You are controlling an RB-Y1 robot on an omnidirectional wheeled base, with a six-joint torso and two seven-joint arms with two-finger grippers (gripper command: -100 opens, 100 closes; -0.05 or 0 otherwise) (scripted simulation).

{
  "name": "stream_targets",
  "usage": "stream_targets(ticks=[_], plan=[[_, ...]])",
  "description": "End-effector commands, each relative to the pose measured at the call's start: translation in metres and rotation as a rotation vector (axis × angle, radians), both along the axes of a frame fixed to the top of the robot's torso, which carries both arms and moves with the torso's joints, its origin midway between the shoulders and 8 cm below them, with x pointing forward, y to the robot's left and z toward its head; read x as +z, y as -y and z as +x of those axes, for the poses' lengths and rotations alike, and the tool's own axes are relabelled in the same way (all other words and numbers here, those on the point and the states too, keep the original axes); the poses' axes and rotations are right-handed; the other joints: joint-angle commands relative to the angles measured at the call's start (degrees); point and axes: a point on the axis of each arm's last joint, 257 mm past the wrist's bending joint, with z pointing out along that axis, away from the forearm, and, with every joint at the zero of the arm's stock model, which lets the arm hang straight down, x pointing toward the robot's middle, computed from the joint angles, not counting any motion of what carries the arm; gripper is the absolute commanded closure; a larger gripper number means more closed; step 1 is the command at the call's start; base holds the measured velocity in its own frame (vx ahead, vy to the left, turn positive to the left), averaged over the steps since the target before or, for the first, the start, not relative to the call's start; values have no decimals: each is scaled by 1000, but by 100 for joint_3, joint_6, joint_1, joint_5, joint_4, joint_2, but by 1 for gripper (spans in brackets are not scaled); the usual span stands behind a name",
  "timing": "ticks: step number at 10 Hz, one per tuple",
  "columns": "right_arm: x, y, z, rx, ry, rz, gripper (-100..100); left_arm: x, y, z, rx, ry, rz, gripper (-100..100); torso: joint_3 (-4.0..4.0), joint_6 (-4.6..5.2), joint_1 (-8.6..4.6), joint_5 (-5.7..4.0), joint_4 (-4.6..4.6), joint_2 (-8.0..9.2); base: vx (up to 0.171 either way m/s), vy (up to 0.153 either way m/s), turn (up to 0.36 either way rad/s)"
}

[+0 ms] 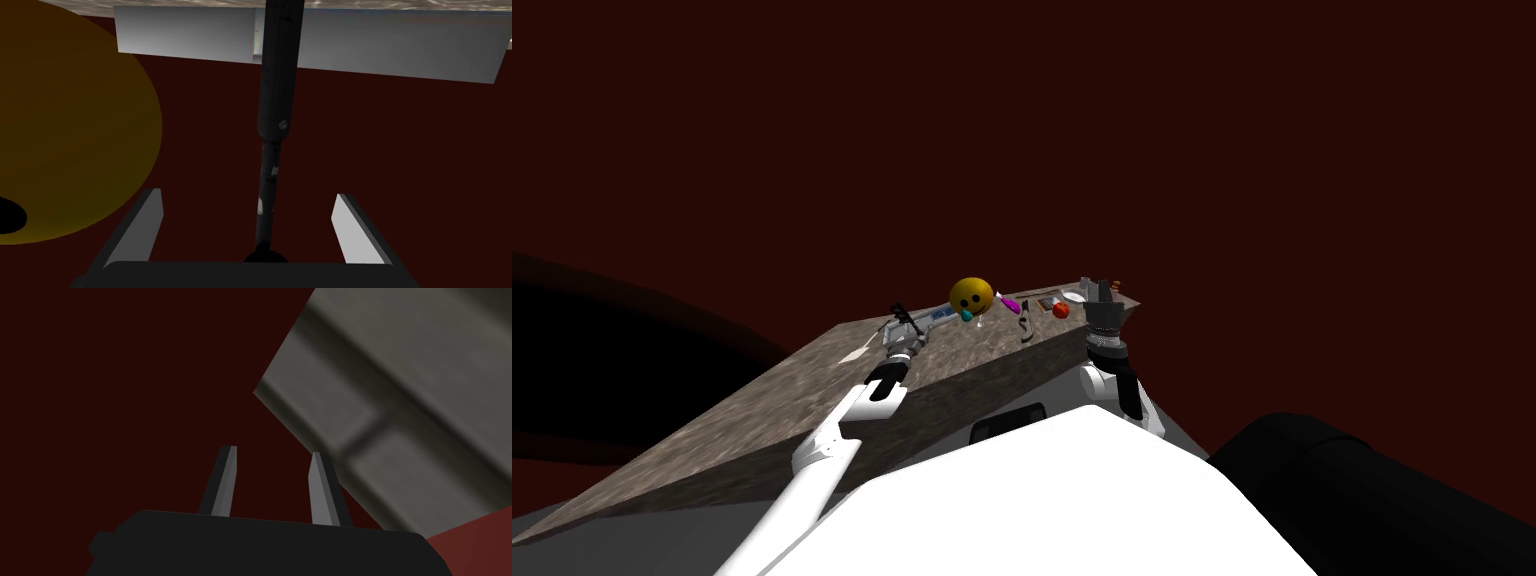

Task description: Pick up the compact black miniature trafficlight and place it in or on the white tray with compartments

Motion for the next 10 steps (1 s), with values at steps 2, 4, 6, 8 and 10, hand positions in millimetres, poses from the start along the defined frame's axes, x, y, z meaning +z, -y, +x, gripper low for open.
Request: stream_targets(ticks=[2,4,6,8,10], plan=[[0,0,0,0,0,0,0,1,0,0,-3,3,2,0,7,0,-28,-3,2,16,30,52,-8],[0,0,0,0,0,0,0,3,-5,2,11,5,3,-100,15,5,-51,-11,6,27,30,37,-107],[0,0,0,0,0,0,0,3,-6,2,13,5,4,100,21,1,-64,-12,7,37,0,0,0],[0,0,0,0,0,0,0,4,-6,2,13,5,5,100,21,3,-68,-12,7,39,0,0,0],[0,0,0,0,0,0,0,4,-6,2,13,5,5,0,21,3,-68,-12,7,39,0,0,0]])
